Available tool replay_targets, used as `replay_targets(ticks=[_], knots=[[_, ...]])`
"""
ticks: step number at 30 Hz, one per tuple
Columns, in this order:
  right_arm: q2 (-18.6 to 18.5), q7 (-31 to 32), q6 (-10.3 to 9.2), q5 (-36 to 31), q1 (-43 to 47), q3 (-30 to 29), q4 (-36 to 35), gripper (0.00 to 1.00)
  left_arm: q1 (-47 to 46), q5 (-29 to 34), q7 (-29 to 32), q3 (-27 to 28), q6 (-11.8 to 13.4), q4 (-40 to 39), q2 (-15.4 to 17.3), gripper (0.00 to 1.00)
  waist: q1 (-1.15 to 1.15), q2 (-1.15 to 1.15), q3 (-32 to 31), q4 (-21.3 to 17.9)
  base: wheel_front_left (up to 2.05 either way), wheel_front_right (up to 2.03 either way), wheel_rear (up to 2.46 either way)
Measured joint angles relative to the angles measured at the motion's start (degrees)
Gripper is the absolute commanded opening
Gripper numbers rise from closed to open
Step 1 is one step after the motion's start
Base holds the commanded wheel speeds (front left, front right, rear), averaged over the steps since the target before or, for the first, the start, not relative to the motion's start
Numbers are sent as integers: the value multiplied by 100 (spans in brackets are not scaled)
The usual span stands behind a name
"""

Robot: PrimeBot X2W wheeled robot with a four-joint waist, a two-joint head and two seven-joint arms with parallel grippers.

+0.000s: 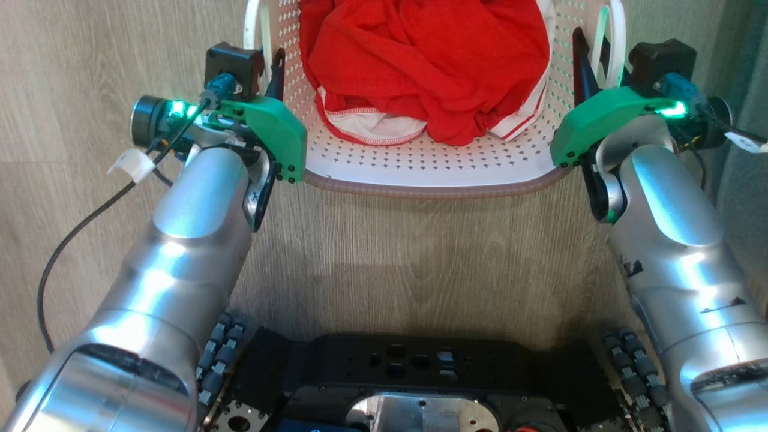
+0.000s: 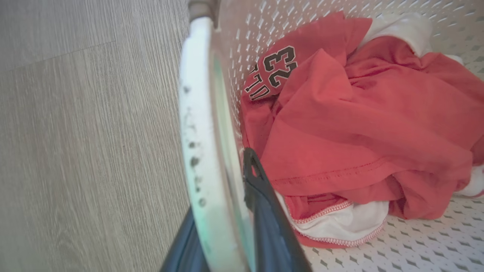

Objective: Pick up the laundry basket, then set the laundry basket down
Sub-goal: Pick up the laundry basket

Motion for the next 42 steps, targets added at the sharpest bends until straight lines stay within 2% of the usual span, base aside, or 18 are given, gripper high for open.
replay_targets(ticks=[13,25,35,42], knots=[[-15,1,1,215,-197,103,499,0,36,-613,3,-530,237,-5,1,0,0,0,-208,26,0,0,0],[-4,2,1,686,-164,448,1228,0,430,-1006,3,-916,246,198,-2,0,0,0,-859,-53,0,0,0],[60,12,1,1414,143,1291,1853,0,964,-1456,55,-1357,133,672,-18,0,0,0,-1732,-143,0,0,0],[77,324,1,2004,410,1911,2042,0,1344,-1742,246,-1590,88,840,-19,0,0,0,-2360,-204,0,0,0]])
